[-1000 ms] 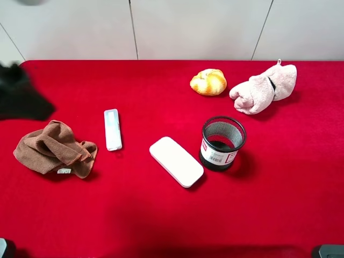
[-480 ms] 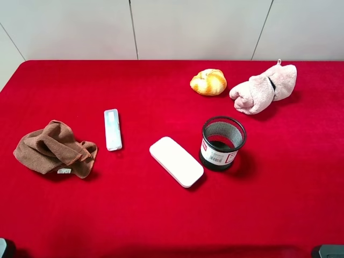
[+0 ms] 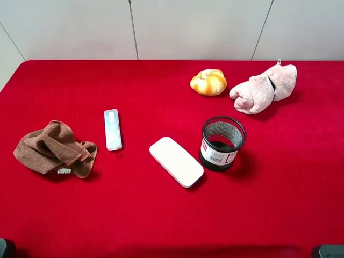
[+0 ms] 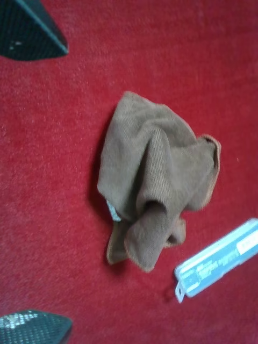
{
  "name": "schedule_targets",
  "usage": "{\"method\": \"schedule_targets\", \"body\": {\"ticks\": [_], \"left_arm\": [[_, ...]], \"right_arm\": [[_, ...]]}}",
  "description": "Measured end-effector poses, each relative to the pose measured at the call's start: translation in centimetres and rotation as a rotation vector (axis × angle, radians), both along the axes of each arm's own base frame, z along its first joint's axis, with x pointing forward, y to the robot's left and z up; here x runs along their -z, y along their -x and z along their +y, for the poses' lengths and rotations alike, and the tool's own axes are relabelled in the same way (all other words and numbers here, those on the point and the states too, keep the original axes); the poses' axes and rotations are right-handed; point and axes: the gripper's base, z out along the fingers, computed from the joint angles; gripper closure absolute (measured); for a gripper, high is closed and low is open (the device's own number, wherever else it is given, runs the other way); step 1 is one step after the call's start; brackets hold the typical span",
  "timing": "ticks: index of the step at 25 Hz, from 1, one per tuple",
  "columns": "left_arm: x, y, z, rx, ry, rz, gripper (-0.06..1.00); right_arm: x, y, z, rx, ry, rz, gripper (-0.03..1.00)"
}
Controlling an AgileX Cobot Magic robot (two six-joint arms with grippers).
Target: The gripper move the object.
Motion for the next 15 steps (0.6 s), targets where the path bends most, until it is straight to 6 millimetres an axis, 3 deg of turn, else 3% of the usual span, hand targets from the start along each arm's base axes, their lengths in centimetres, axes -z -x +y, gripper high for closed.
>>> {"method": "schedule_targets", "body": {"ticks": [15], "left_arm": [[0.1, 2.9, -0.3, -0.092, -0.067, -0.195, 0.03]], "right_arm": [[0.0, 0.0, 0.0, 0.0, 0.0, 0.0, 0.28]]}}
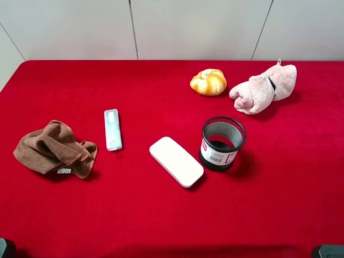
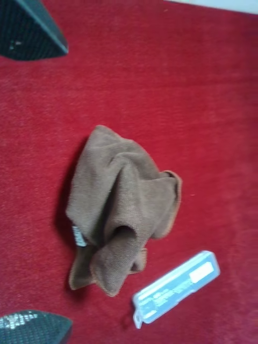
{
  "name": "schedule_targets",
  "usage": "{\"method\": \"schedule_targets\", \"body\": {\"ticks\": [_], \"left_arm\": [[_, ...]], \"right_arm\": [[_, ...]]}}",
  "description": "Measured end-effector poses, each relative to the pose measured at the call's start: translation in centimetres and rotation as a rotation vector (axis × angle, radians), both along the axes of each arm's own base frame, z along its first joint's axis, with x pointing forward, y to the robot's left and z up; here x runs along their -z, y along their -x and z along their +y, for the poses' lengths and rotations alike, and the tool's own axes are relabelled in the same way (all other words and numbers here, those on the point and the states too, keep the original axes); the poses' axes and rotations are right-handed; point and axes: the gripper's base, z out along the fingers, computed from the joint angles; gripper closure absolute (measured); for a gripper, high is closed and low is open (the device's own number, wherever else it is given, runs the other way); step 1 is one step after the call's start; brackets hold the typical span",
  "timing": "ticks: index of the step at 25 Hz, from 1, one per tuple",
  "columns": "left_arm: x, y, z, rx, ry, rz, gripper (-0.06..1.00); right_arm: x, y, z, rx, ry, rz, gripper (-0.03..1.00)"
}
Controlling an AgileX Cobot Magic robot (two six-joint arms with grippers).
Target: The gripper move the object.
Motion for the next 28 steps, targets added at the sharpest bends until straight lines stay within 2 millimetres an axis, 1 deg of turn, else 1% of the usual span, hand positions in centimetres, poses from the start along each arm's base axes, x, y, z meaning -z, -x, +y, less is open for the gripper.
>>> {"method": "schedule_targets", "body": {"ticks": [3, 28], "left_arm": [[0.01, 0.65, -0.01, 0.001, -0.005, -0.043, 0.03], [0.02, 0.68, 0.01, 0.0, -0.008, -0.043, 0.03]], "right_arm": [[0.0, 0.0, 0.0, 0.0, 0.0, 0.0, 0.28], [0.0, -0.02, 0.0, 0.0, 0.0, 0.001, 0.28]]}}
